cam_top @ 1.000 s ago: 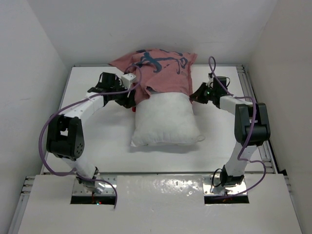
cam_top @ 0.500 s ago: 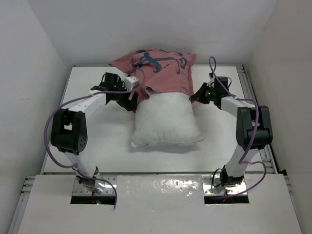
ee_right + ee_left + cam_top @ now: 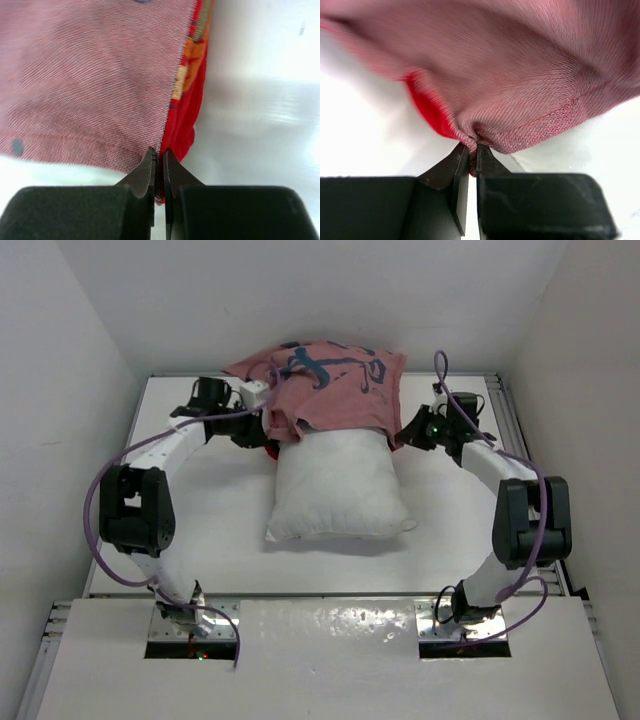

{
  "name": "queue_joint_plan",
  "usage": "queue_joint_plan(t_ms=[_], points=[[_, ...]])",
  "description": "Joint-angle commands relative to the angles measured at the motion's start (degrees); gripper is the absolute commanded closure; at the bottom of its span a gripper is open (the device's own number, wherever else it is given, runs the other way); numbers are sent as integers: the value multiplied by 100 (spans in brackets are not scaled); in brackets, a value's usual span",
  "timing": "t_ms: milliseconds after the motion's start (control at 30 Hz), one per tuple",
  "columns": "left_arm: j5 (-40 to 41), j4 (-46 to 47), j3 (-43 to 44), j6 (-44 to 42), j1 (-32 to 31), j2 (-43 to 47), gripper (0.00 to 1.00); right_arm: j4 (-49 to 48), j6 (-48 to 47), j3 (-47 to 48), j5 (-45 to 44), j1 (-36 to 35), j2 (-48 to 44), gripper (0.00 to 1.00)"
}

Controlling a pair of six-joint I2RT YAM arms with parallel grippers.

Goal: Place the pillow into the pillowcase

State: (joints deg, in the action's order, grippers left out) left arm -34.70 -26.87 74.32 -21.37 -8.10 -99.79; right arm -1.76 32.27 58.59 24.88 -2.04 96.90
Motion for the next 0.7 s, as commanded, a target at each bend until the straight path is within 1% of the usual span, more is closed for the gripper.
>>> queue_joint_plan(t_ms=[0, 33, 67, 100, 133, 200, 233, 267, 300, 333, 367, 400, 433, 500, 533, 567, 600, 667], points=[[-625, 24, 643, 167, 422, 653, 100, 360, -186, 161, 525, -59, -636, 100], [-826, 42, 1010, 324, 588, 802, 100, 430, -38, 362, 561, -51, -855, 100], [-845, 77, 1240, 422, 660, 855, 100, 518, 42, 477, 596, -59, -962, 100], [-689, 242, 1712, 666, 791, 908, 100, 554, 234, 617, 570, -59, -1058, 100], [-670, 305, 1952, 773, 810, 943, 100, 571, 331, 767, 527, -33, -1173, 100], [-766, 445, 2461, 1010, 1221, 926, 100, 318, 516, 1154, 491, 11, -1428, 100], [-784, 516, 2916, 1159, 1292, 874, 100, 238, 613, 1346, 465, 63, -1507, 100], [-802, 595, 3130, 1318, 1380, 839, 100, -15, 701, 1444, 465, 99, -1629, 100], [-828, 804, 3350, 1650, 1512, 803, 100, -122, 823, 1567, 473, 134, -1674, 100], [-802, 954, 3839, 1862, 1574, 742, 100, -192, 1068, 1699, 482, 178, -1692, 100], [-767, 1112, 4122, 2064, 1653, 585, 100, -254, 1175, 2109, 500, 352, -1649, 100], [-697, 1332, 4456, 2553, 1793, 470, 100, -203, 1333, 2383, 509, 423, -1605, 100], [-514, 1386, 5181, 2724, 1838, 217, 100, -80, 1421, 3047, 543, 572, -1526, 100], [-197, 1587, 5880, 3075, 1934, -5, 100, -35, 1614, 3683, 579, 713, -1350, 100], [48, 1710, 6240, 3155, 1952, -75, 100, -52, 1903, 3991, 596, 836, -1158, 100], [94, 1807, 6348, 3208, 1961, -128, 100, -113, 2054, 4472, 605, 889, -1043, 100], [121, 1869, 6488, 3244, 1892, -163, 100, -149, 2325, 4686, 605, 933, -955, 100], [191, 1870, 6621, 3235, 1795, -234, 100, -176, 2581, 5397, 579, 995, -612, 100]])
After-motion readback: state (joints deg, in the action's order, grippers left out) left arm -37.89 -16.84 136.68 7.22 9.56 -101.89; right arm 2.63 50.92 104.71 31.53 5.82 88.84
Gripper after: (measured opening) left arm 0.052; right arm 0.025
